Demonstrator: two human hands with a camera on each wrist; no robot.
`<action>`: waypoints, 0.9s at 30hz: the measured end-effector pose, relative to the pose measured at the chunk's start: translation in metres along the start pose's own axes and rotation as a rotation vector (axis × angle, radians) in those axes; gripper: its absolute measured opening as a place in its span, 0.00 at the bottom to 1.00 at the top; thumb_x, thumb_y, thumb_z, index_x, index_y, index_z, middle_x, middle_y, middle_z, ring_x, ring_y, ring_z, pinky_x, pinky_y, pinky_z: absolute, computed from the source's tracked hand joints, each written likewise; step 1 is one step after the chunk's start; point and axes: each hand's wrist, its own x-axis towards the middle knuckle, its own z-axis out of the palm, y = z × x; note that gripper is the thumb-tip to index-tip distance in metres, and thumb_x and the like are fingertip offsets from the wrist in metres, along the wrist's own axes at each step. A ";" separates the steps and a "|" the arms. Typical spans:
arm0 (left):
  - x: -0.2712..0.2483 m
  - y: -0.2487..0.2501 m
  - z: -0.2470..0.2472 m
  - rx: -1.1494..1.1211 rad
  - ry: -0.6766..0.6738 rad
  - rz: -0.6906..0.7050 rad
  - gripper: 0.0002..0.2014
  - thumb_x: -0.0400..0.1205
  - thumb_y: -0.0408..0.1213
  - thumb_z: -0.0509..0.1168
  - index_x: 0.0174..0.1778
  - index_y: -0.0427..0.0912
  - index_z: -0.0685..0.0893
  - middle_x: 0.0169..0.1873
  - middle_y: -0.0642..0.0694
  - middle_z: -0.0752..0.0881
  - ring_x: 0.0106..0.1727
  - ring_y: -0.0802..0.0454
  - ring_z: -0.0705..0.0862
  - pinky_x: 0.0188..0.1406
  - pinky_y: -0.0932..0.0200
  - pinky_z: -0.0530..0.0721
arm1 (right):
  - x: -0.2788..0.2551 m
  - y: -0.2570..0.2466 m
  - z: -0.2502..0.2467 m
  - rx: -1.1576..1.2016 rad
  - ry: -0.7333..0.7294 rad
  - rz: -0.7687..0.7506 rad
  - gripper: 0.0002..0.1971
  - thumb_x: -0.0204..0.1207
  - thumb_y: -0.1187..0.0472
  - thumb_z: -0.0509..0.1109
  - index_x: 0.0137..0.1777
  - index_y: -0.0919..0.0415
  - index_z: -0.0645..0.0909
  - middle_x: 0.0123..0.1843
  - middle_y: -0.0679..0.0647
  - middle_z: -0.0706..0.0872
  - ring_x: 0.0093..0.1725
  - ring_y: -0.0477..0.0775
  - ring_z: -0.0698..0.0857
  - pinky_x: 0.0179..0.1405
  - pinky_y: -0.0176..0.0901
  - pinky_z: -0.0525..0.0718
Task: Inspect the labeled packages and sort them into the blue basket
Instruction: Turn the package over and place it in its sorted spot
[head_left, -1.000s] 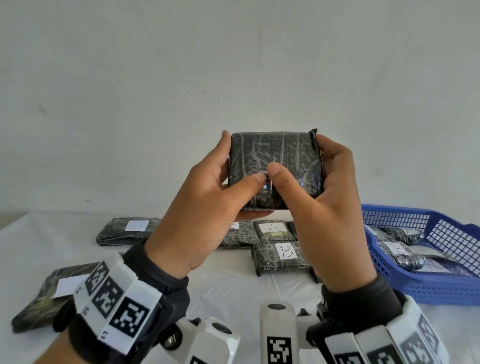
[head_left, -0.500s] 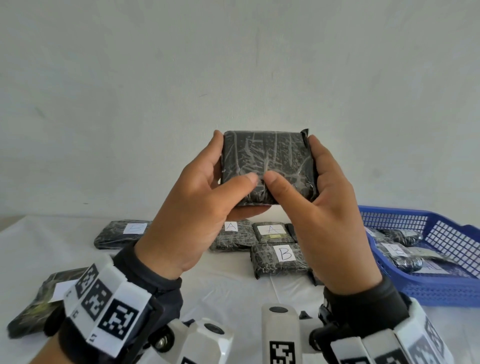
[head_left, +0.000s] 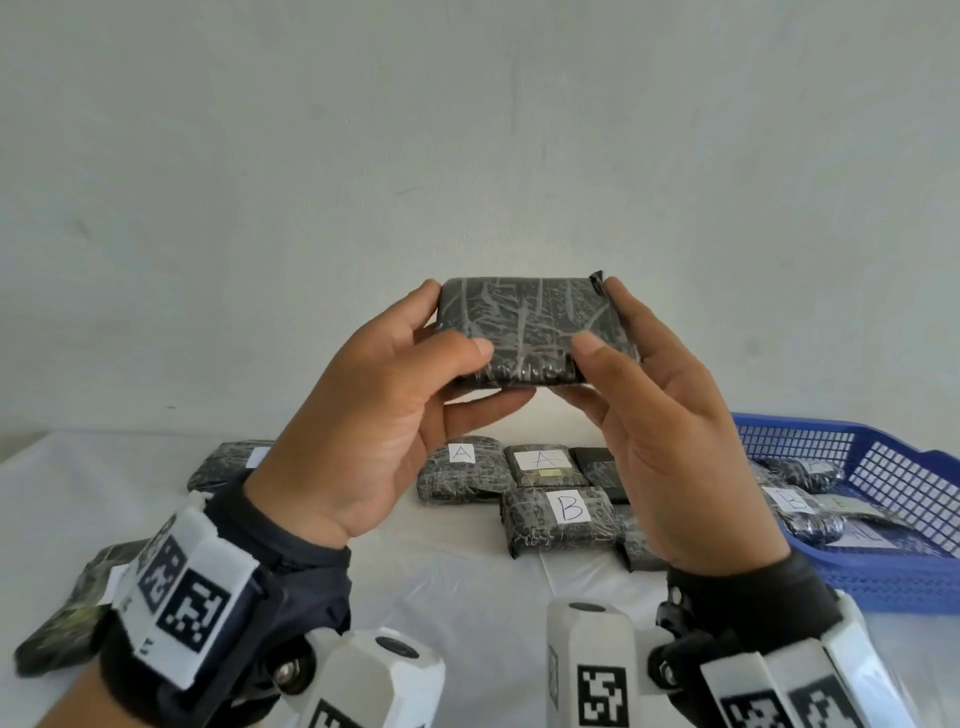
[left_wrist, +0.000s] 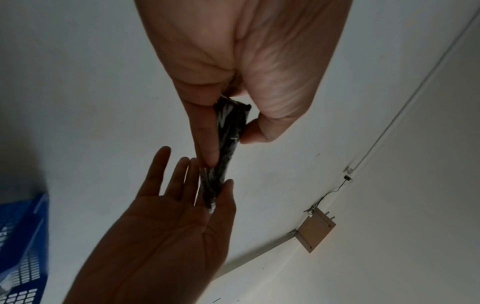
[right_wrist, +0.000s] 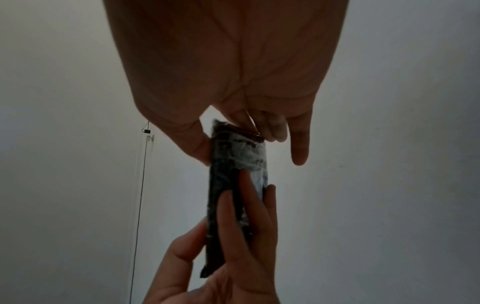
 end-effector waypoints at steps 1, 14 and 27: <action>0.000 0.002 0.000 -0.035 -0.004 -0.026 0.17 0.79 0.27 0.71 0.64 0.32 0.85 0.52 0.38 0.94 0.51 0.48 0.94 0.44 0.59 0.92 | -0.001 0.000 0.000 -0.075 0.014 -0.022 0.41 0.77 0.43 0.73 0.90 0.50 0.65 0.82 0.48 0.81 0.82 0.46 0.78 0.84 0.55 0.74; -0.004 -0.019 0.010 0.273 0.005 -0.155 0.30 0.65 0.76 0.62 0.63 0.74 0.76 0.49 0.92 0.81 0.60 0.89 0.77 0.82 0.53 0.72 | -0.004 0.002 0.014 -0.360 0.290 -0.196 0.30 0.81 0.29 0.47 0.50 0.53 0.80 0.49 0.48 0.84 0.52 0.44 0.83 0.54 0.34 0.77; -0.003 -0.021 0.012 0.358 0.109 0.117 0.22 0.75 0.61 0.68 0.53 0.47 0.87 0.50 0.52 0.93 0.62 0.57 0.90 0.72 0.51 0.81 | -0.006 0.000 0.025 -0.208 0.191 -0.117 0.27 0.69 0.30 0.72 0.49 0.54 0.79 0.48 0.52 0.85 0.48 0.49 0.84 0.52 0.46 0.81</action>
